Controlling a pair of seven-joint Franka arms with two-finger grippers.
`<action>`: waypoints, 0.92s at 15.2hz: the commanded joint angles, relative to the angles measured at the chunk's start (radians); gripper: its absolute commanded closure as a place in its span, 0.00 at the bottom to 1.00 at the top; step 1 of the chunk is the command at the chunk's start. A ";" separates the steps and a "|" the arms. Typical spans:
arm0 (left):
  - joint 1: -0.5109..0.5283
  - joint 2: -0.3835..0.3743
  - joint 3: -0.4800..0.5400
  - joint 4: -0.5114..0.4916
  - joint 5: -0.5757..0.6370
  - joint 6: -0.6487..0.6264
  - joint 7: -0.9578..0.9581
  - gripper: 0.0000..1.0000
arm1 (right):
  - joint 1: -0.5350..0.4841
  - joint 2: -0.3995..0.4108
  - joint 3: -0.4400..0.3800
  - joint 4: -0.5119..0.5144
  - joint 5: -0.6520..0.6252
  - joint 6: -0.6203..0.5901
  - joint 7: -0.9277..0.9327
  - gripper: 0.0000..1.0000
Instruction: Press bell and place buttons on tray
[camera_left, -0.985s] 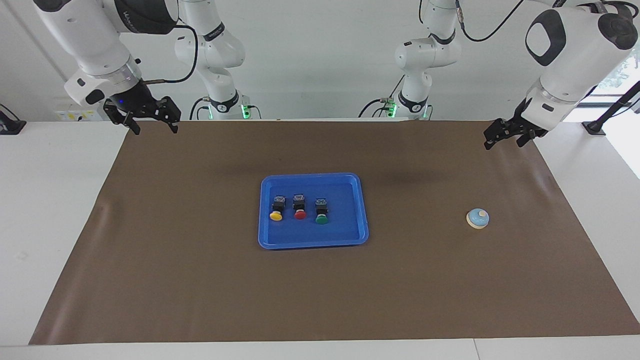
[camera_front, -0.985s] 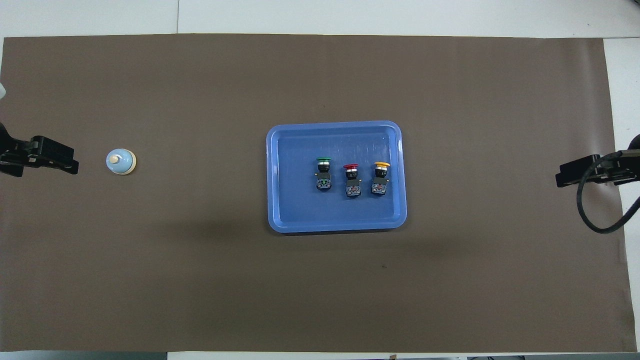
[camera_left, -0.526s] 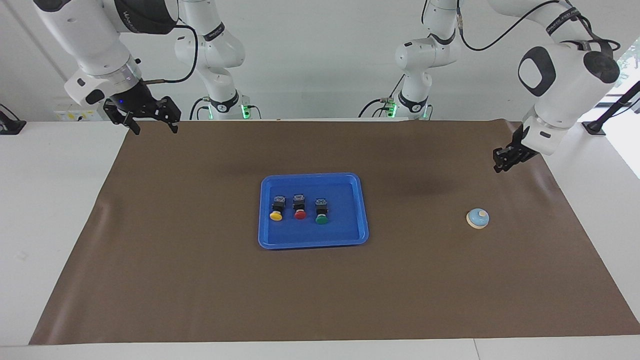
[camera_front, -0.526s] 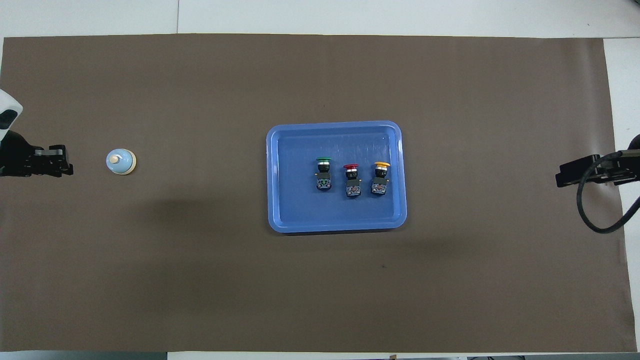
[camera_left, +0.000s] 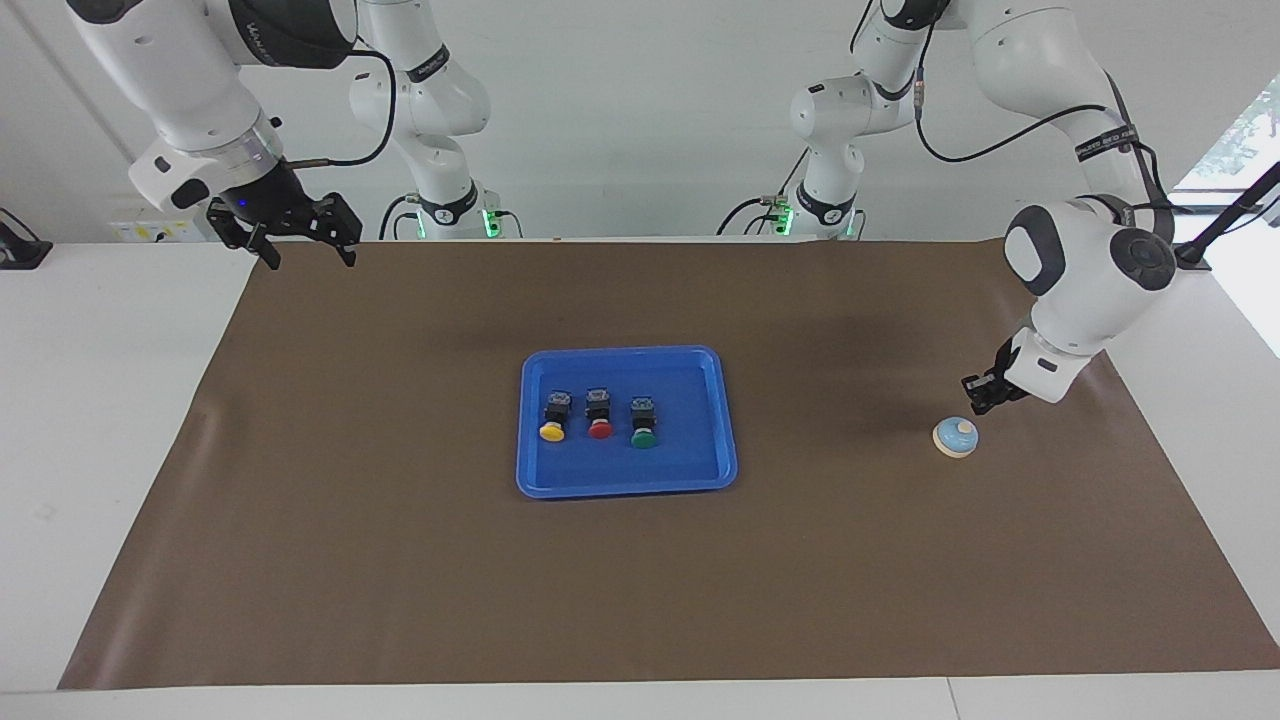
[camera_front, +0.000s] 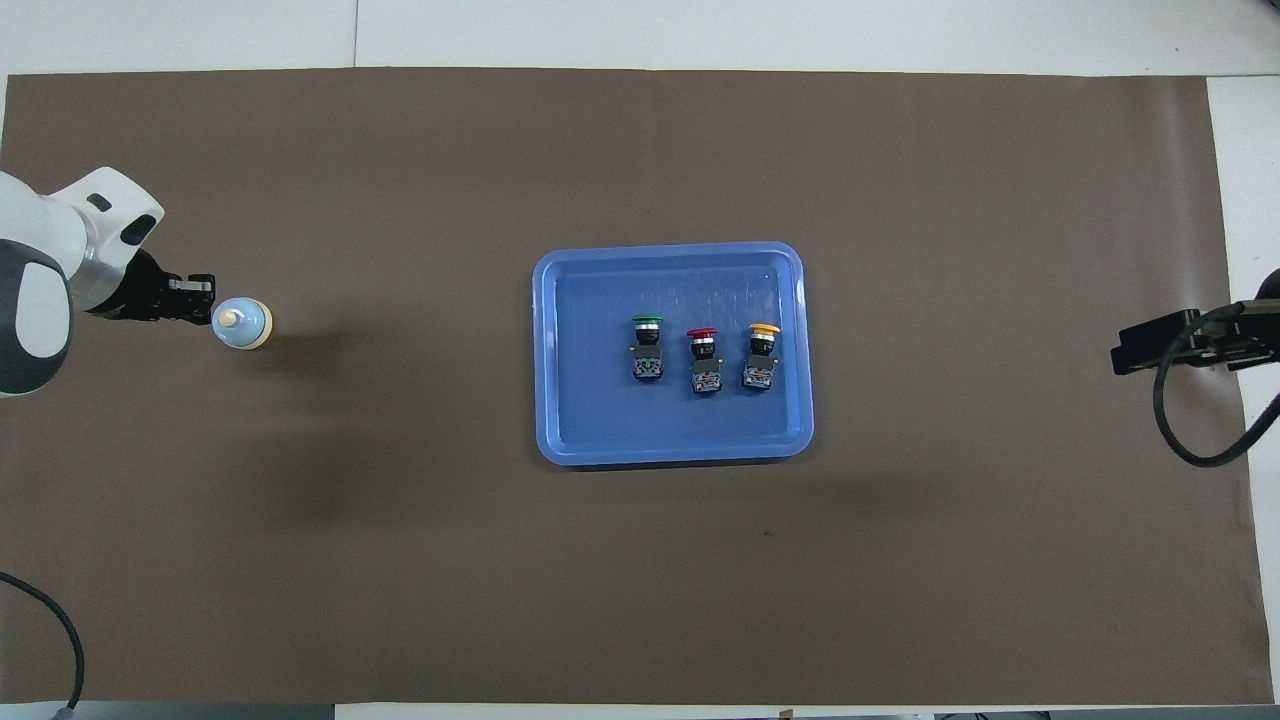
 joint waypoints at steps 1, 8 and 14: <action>-0.006 0.032 0.004 -0.004 0.025 0.050 0.012 1.00 | -0.006 -0.003 0.005 -0.002 -0.009 -0.014 -0.026 0.00; -0.025 0.069 0.006 -0.022 0.026 0.082 0.035 1.00 | -0.006 -0.003 0.005 -0.004 -0.009 -0.014 -0.026 0.00; -0.028 -0.029 -0.002 0.079 0.023 -0.190 0.032 0.00 | -0.006 -0.003 0.005 -0.004 -0.009 -0.014 -0.026 0.00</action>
